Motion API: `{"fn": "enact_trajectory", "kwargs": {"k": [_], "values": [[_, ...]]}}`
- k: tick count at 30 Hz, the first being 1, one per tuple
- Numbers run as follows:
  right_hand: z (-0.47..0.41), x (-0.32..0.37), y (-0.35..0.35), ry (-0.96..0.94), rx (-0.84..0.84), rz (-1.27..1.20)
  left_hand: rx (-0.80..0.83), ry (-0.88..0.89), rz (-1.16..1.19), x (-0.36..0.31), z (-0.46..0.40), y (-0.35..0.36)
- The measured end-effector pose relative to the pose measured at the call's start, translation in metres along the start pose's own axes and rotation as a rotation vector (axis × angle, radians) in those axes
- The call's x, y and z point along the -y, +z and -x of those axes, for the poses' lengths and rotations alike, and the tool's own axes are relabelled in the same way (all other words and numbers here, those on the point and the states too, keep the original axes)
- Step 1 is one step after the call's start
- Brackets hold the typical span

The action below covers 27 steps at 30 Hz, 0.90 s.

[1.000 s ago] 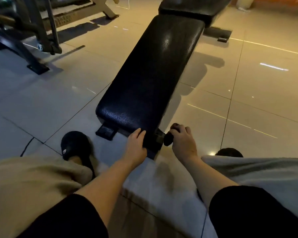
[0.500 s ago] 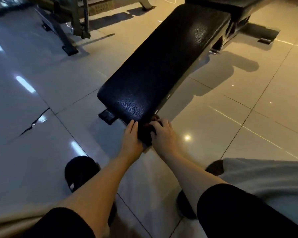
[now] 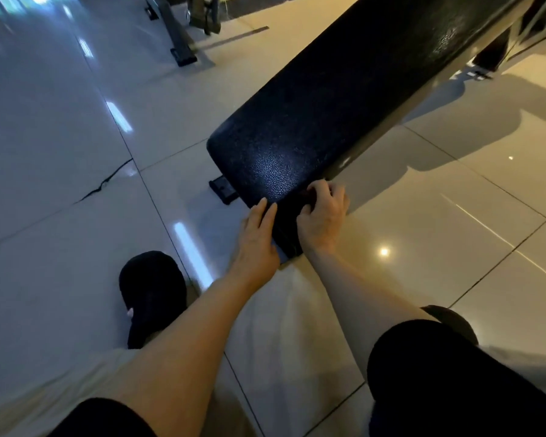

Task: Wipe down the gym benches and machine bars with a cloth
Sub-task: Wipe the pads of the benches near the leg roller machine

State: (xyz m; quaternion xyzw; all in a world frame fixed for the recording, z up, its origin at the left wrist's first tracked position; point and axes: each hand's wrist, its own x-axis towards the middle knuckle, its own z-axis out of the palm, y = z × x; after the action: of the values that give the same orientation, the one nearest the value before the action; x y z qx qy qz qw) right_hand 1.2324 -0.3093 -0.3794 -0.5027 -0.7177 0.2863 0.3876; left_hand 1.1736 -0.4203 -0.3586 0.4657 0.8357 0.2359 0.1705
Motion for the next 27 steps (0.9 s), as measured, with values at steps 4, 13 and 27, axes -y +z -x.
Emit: {"fn": "enact_trajectory", "kwargs": {"k": [4,13,27], "values": [[0.010,-0.005,0.003,-0.162,0.100,-0.001,0.013,-0.056,-0.011,-0.013,-0.008,0.002],[-0.001,-0.008,0.001,-0.118,0.096,-0.031,-0.061,-0.163,-0.076,-0.026,-0.022,0.009],[0.008,-0.015,0.002,-0.096,0.175,-0.103,-0.056,-0.148,-0.017,-0.017,-0.023,0.010]]}}
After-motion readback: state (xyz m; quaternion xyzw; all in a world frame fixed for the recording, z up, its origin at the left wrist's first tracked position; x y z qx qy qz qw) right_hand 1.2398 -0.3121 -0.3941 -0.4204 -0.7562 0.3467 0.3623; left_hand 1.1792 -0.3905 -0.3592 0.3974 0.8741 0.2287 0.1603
